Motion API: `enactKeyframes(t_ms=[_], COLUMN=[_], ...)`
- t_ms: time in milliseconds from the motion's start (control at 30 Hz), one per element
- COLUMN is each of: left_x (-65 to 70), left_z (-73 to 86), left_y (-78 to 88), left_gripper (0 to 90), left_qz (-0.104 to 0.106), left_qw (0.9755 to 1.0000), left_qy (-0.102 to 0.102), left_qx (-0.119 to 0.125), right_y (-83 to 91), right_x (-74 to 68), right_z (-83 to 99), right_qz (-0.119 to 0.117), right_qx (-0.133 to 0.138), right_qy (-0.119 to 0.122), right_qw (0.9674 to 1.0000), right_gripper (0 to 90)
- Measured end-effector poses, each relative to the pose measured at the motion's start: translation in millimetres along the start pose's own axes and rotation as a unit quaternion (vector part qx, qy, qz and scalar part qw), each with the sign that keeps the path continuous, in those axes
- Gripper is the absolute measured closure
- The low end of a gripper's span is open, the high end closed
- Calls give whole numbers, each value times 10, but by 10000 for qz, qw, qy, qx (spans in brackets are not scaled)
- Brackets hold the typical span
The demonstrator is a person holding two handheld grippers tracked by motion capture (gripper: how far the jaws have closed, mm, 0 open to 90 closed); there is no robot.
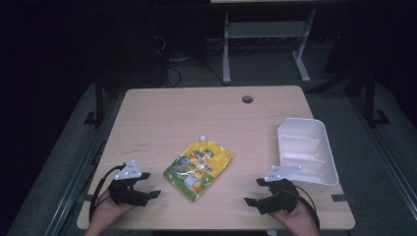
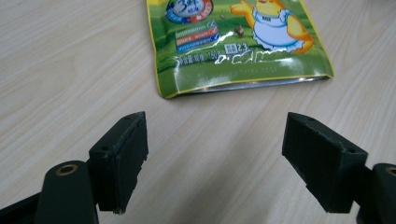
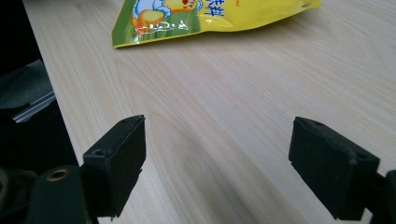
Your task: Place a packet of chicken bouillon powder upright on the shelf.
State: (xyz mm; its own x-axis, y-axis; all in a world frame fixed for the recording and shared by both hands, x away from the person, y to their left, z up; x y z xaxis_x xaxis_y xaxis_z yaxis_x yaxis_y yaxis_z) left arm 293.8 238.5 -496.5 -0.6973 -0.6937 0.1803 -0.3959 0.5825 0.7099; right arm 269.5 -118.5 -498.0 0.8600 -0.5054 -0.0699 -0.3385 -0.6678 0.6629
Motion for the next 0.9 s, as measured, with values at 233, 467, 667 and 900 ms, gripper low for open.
enactKeyframes(t_ms=[233, 467, 667, 900], left_x=[-32, -51, -47, 1], left_z=[-28, -80, -132, -234], left_y=[22, -45, -126, -172], left_gripper=[228, 250, 277, 355], left_qz=[13, 1, 33, 47], left_qw=[9999, 9999, 10000, 9999], left_qy=[72, 51, 43, -26], left_qx=[106, 107, 59, 125], right_y=[-29, -62, -137, -337], right_x=[-1, -6, 17, 127], right_z=[-30, -127, -282, -526], right_qz=[23, -62, -100, 14], right_qx=[30, 138, 170, 6], right_qy=[-40, -164, -190, -206], right_qw=[10000, 9998, 9996, 9998], right_gripper=[170, 159, 171, 210])
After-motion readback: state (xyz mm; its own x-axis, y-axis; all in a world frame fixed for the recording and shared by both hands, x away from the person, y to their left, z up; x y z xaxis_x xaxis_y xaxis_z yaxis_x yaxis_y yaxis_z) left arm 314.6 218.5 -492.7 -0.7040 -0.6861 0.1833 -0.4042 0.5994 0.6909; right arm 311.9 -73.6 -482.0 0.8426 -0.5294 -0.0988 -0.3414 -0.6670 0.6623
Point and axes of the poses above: each handheld gripper's, and its own axes: y roughly backward along the jaws, z roughly out of its underside, x roughly to its right, the point moved 8 cm from there along -y, roughly forward along the jaws, and after that the axes turned 10 degrees about y, right-handed, at the moved point
